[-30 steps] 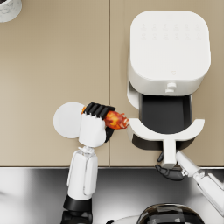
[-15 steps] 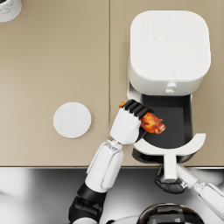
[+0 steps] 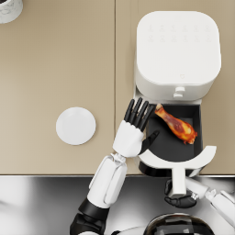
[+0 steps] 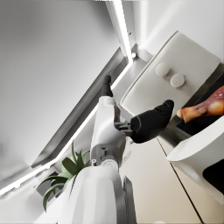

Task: Pick up the drumstick and place it into the air fryer

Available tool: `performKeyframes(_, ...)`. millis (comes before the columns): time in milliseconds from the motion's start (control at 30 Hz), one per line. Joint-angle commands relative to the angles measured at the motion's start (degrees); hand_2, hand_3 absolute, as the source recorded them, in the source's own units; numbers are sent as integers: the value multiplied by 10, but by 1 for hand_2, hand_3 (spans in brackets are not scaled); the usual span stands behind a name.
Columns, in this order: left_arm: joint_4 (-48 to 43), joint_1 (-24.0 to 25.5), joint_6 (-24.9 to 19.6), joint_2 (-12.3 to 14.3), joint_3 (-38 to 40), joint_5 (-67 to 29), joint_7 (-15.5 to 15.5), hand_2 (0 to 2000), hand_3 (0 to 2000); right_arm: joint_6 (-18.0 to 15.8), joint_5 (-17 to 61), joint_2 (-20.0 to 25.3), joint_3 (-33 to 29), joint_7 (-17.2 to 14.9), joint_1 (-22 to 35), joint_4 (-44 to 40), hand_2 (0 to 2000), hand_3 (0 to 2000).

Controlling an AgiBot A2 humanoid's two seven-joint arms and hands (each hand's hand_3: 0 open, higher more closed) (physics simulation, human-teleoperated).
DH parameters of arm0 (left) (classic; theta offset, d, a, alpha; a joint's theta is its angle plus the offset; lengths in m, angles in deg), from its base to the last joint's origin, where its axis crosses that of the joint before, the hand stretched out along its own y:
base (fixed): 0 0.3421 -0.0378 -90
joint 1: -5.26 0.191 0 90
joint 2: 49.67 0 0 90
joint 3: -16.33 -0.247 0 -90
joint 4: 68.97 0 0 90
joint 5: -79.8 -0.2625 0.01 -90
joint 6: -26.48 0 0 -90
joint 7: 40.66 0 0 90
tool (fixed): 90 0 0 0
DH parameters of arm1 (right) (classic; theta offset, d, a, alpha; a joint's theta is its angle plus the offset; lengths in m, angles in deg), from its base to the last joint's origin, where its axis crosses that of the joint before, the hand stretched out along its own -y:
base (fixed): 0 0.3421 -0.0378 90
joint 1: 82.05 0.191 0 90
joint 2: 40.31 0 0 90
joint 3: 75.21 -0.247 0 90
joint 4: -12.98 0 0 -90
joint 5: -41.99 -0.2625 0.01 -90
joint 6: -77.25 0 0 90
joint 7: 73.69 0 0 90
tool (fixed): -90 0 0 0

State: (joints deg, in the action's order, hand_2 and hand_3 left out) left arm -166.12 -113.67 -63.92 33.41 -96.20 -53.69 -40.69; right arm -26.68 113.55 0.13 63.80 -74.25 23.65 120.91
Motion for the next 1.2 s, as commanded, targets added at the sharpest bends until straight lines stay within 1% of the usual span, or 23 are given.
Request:
performKeyframes(33,-86,62,1,-33,102,0,0,0,0,0,-1,147,9,0,45,62,2000,2000)
performKeyframes(67,-97,72,2,-35,129,0,0,0,0,-3,-1,151,9,0,49,53,2000,2000)
performKeyframes(133,-115,89,3,-35,174,0,0,0,0,-24,-2,162,8,-3,61,37,2000,2000)
performKeyframes(200,-116,101,3,-33,221,0,0,0,0,-30,-3,172,5,-3,85,9,2000,2000)
performKeyframes(267,-107,107,4,-31,248,0,0,0,0,-41,-4,188,-4,-3,104,-17,2000,2000)
performKeyframes(300,-108,109,4,-32,258,0,0,0,0,-41,-4,194,-7,-3,113,-30,2000,2000)
performKeyframes(367,-112,113,4,-32,268,1,0,0,0,-7,-2,205,-15,-1,128,-64,2000,2000)
performKeyframes(400,-115,112,4,-32,275,1,0,0,0,0,-1,209,-23,0,136,-80,2000,2000)
performKeyframes(433,-120,114,4,-32,281,1,0,0,0,-3,0,213,-28,2,145,-96,2000,2000)
performKeyframes(600,-117,100,4,-37,294,1,0,0,0,-15,2,244,-54,2,178,-174,2000,2000)
performKeyframes(633,-116,112,4,-35,285,1,0,0,0,-21,2,254,-58,2,186,-191,2000,2000)
performKeyframes(700,-114,98,4,-38,295,1,0,0,0,-34,2,272,-66,0,203,-219,2000,2000)
performKeyframes(800,-104,97,4,-40,297,1,0,0,0,-54,3,295,-70,-4,231,-272,2000,2000)
performKeyframes(833,-108,106,4,-38,295,1,0,0,0,-56,3,300,-69,-5,239,-293,2000,2000)
performKeyframes(867,-100,95,4,-41,300,1,0,0,0,-54,3,305,-74,-5,247,-315,2000,2000)
performKeyframes(900,-104,105,4,-39,296,1,0,0,0,-52,3,312,-84,-5,256,-335,2000,2000)
performKeyframes(933,-95,92,4,-42,298,1,0,0,0,-48,3,321,-93,-5,264,-356,2000,2000)
performKeyframes(967,-100,103,4,-40,297,1,0,0,0,-45,3,327,-101,-3,269,-373,2000,2000)
performKeyframes(1000,-98,102,4,-41,297,1,0,0,0,-50,3,335,-113,0,276,-386,2000,2000)
performKeyframes(1033,-93,88,4,-43,294,1,0,0,0,-51,3,346,-124,3,281,-403,2000,2000)
performKeyframes(1100,-88,86,4,-44,290,1,0,0,0,-54,2,368,-152,7,291,-438,2000,2000)
performKeyframes(1133,-91,97,4,-43,294,1,0,0,0,-58,2,379,-164,4,297,-457,2000,2000)
performKeyframes(1200,-89,87,4,-44,285,1,0,0,0,-66,2,395,-182,-1,309,-490,2000,2000)
